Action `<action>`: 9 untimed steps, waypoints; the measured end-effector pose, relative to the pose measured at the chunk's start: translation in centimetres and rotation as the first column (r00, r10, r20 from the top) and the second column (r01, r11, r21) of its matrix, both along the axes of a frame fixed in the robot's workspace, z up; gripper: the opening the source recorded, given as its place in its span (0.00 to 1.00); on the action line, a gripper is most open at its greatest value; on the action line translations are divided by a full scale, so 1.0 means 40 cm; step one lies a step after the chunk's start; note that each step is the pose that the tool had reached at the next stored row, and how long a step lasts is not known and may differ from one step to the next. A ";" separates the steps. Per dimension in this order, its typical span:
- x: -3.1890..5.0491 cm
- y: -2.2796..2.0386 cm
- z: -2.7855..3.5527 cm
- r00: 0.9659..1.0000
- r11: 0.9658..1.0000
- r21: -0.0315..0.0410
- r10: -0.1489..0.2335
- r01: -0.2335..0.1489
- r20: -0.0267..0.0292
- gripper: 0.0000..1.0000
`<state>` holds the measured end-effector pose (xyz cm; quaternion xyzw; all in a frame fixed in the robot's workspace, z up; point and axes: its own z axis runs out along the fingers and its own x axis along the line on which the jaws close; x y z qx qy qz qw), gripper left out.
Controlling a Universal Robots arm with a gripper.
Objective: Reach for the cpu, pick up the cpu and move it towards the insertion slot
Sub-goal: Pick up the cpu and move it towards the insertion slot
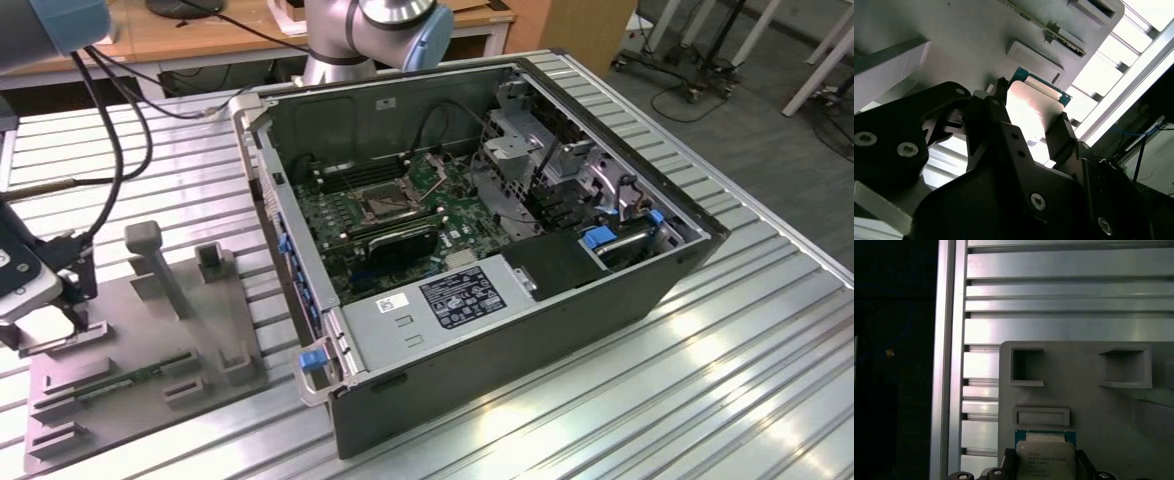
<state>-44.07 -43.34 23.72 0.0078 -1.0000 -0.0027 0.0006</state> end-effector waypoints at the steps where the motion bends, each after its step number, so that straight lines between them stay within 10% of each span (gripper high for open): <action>1: 0.000 0.000 0.001 1.000 1.000 0.000 0.000 0.000 0.000 0.55; 9: 0.000 0.000 0.008 1.000 1.000 0.000 0.000 0.000 0.000 0.55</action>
